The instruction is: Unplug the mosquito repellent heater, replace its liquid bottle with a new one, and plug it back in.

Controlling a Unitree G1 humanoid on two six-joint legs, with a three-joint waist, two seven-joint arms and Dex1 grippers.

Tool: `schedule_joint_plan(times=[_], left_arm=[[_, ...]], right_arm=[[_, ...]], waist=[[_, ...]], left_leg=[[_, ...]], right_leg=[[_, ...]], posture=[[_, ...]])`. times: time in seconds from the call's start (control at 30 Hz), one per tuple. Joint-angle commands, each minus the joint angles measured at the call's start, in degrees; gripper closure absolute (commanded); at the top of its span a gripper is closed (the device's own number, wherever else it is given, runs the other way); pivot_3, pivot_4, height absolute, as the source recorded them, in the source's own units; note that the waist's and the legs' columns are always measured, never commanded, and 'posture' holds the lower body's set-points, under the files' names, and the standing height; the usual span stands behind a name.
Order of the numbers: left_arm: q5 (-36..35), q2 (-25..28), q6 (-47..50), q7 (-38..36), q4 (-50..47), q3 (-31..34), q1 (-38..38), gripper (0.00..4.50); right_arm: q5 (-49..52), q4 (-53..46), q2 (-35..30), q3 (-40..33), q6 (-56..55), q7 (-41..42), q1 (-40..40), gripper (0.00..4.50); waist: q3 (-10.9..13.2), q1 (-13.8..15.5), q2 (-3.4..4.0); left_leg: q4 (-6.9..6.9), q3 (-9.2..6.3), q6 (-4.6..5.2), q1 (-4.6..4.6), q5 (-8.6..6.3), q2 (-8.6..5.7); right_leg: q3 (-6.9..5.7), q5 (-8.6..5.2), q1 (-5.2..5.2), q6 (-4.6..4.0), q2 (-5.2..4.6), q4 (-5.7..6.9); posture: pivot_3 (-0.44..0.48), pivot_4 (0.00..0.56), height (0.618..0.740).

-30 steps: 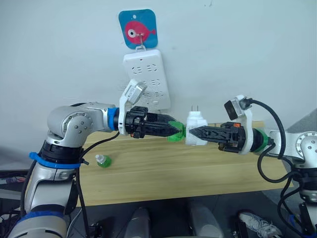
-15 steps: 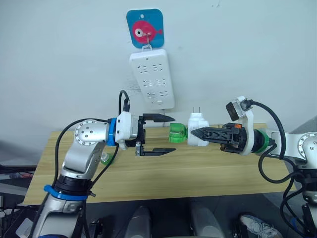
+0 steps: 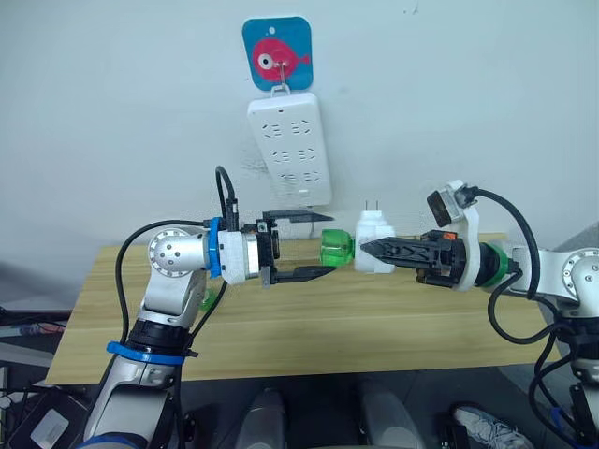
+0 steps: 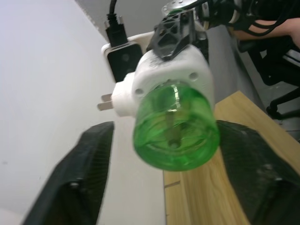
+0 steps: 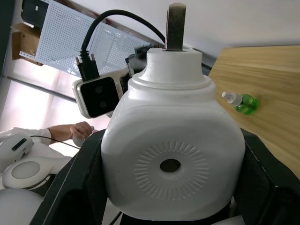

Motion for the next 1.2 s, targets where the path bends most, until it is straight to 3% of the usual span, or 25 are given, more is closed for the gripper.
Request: schedule_joint_plan(times=[0.03, 0.13, 0.2, 0.27, 0.4, 0.5, 0.57, 0.77, 1.0, 1.2], left_arm=[[-0.5, 0.2, -1.0, 0.5, -1.4, -0.3, 0.8, 2.27], [-0.5, 0.1, 0.2, 1.5, -2.0, -0.2, 0.2, 2.27], [-1.7, 1.1, 7.4, 3.5, -3.1, 0.0, -0.6, 2.27], [-5.4, 3.8, 21.9, 5.7, -4.9, -0.1, -1.9, 2.27], [-27.4, 11.7, 66.6, 9.5, -5.4, 1.4, -8.3, 2.27], [-34.6, 14.3, 81.6, 8.3, -2.8, 2.2, -13.6, 2.27], [-35.7, 14.8, 84.7, 7.9, -2.9, 2.3, -15.2, 2.27], [-30.8, 13.6, 77.9, 7.5, -6.8, 2.4, -14.3, 2.27], [-19.6, 14.6, 61.0, 2.1, -10.3, 0.2, -7.9, 0.17], [-5.0, 11.4, 31.5, -1.0, -9.3, -0.3, -0.3, 0.0]], right_arm=[[1.4, -1.1, 0.2, -1.0, -0.1, 0.6, -0.8, 1.47], [1.4, -1.3, 0.2, -1.0, 0.0, 0.6, -0.8, 1.47], [1.4, -1.4, 0.1, -1.0, 0.1, 0.7, -0.9, 1.47], [1.4, -1.6, -0.3, -1.0, 0.2, 0.8, -0.8, 1.47], [1.4, -3.2, -1.6, -0.3, 1.0, 1.9, -0.2, 1.47], [1.4, -3.8, -2.0, 0.2, 1.1, 2.4, 0.0, 1.47], [1.4, -4.0, -2.1, 0.4, 1.0, 2.6, 0.0, 1.47], [1.4, -5.4, -3.0, 0.9, 0.7, 3.3, 1.1, 1.47], [1.4, -5.3, -4.1, 0.8, 0.2, 4.1, 1.7, 1.47], [1.4, -5.4, -4.3, 0.7, -0.1, 4.2, 1.9, 1.47]], waist=[[0.0, 0.0, 0.0], [0.0, 0.0, 0.0], [0.0, 0.0, 0.0], [0.0, -0.2, 0.0], [0.1, -0.6, -0.01], [0.1, -1.1, -0.02], [0.2, -1.5, -0.02], [0.3, -1.5, 0.04], [0.3, -1.3, 0.03], [0.3, -0.8, 0.04]], left_leg=[[0.0, -0.01, 0.0, 0.0, 0.0, 0.0], [0.0, -0.01, 0.0, 0.0, 0.0, 0.0], [0.02, -0.01, 0.0, 0.0, 0.0, 0.0], [0.03, -0.03, 0.0, -0.01, 0.0, 0.0], [0.03, -0.15, 0.02, -0.01, 0.0, 0.0], [0.03, -0.2, 0.03, -0.01, 0.0, -0.01], [0.0, -0.17, 0.03, 0.0, 0.0, -0.02], [-0.06, -0.11, 0.0, 0.02, 0.02, 0.04], [-0.05, -0.01, 0.0, 0.03, 0.01, 0.03], [-0.05, 0.01, 0.01, 0.02, 0.01, 0.03]], right_leg=[[0.0, 0.0, 0.0, 0.0, 0.0, 0.0], [0.0, 0.0, 0.0, 0.0, 0.0, 0.0], [0.0, 0.0, 0.0, 0.0, 0.0, 0.01], [-0.01, 0.0, 0.01, 0.0, 0.01, 0.03], [-0.07, 0.0, 0.01, 0.01, 0.03, 0.07], [-0.14, -0.01, 0.02, 0.02, 0.04, 0.06], [-0.12, -0.01, 0.02, 0.02, 0.04, 0.04], [-0.1, -0.02, -0.02, 0.01, 0.05, 0.0], [-0.01, -0.01, -0.02, 0.01, 0.03, -0.01], [0.02, -0.01, -0.02, 0.0, 0.02, -0.03]], posture=[[-0.122, 0.216, 0.734], [-0.122, 0.216, 0.734], [-0.122, 0.216, 0.734], [-0.123, 0.22, 0.734], [-0.121, 0.222, 0.734], [-0.119, 0.222, 0.734], [-0.119, 0.222, 0.734], [-0.121, 0.223, 0.734], [-0.121, 0.219, 0.734], [-0.122, 0.215, 0.734]])
